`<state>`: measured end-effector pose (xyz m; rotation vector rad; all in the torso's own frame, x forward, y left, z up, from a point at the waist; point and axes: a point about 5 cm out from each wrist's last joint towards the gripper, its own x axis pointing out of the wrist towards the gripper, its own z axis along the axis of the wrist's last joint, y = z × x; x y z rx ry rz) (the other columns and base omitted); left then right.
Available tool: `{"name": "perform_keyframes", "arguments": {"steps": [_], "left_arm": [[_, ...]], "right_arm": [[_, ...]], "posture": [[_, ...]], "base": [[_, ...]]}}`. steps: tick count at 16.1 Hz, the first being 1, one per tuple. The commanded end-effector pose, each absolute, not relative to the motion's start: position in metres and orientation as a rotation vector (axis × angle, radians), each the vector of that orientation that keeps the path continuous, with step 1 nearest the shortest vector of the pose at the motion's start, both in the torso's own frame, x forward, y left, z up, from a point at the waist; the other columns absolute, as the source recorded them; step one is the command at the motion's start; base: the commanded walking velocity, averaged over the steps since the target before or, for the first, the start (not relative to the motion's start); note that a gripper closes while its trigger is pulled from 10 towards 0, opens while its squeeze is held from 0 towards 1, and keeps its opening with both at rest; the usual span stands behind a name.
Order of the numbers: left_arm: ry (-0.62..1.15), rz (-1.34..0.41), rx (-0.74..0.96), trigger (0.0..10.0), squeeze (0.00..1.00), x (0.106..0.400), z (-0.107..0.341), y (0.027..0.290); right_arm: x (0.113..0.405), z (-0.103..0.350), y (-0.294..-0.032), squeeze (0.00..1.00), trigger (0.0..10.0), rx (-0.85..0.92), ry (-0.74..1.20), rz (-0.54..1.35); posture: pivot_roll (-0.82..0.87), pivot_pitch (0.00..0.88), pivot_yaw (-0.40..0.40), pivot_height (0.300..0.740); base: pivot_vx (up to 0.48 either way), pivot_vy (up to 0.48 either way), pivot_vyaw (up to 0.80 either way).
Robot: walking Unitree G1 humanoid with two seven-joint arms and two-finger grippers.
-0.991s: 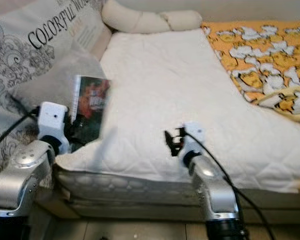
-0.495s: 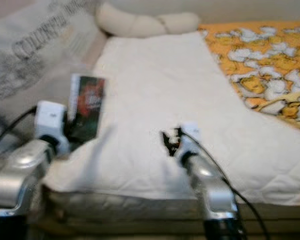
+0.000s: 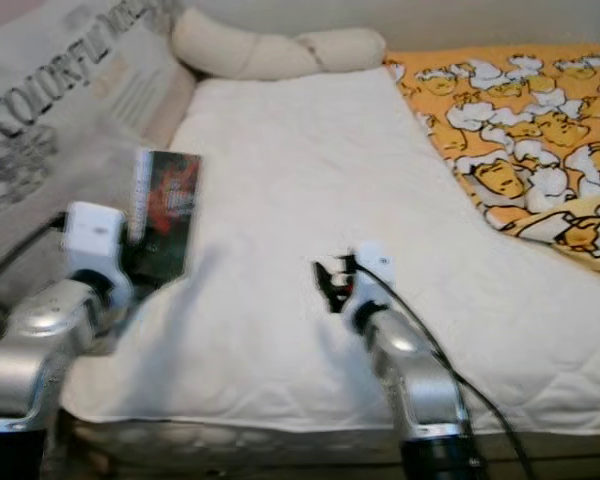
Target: Clean up the room
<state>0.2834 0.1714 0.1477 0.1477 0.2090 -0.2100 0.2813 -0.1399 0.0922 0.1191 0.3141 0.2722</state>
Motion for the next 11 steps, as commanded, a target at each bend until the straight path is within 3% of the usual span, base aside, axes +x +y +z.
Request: {"name": "perform_keyframes", "arguments": {"steps": [1, 5, 10, 11], "left_arm": [[0.166, -0.178, 0.163, 10.0, 0.00, 0.284, 0.159, 0.180], [0.187, -0.227, 0.137, 10.0, 0.00, 0.287, 0.152, 0.175], [0.257, -0.392, 0.031, 10.0, 0.00, 0.322, 0.151, 0.168], [0.301, -0.426, -0.077, 10.0, 0.00, 0.337, 0.152, 0.169]], "right_arm": [[0.282, 0.094, -0.131, 0.00, 10.0, 0.127, 0.304, 0.299], [0.283, 0.101, -0.133, 0.00, 10.0, 0.149, 0.282, 0.297], [0.283, 0.111, -0.139, 0.00, 10.0, 0.108, 0.256, 0.392], [0.279, 0.120, -0.139, 0.00, 10.0, 0.064, 0.245, 0.499]], "posture": [[-0.02, 0.000, 0.058, 0.740], [-0.04, 0.000, 0.067, 0.740], [-0.07, 0.000, 0.089, 0.740], [-0.10, 0.000, 0.097, 0.740]], "base": [[0.000, 0.000, 0.00], [0.000, 0.000, 0.00], [0.000, 0.000, 0.00], [0.000, 0.000, 0.00]]}}
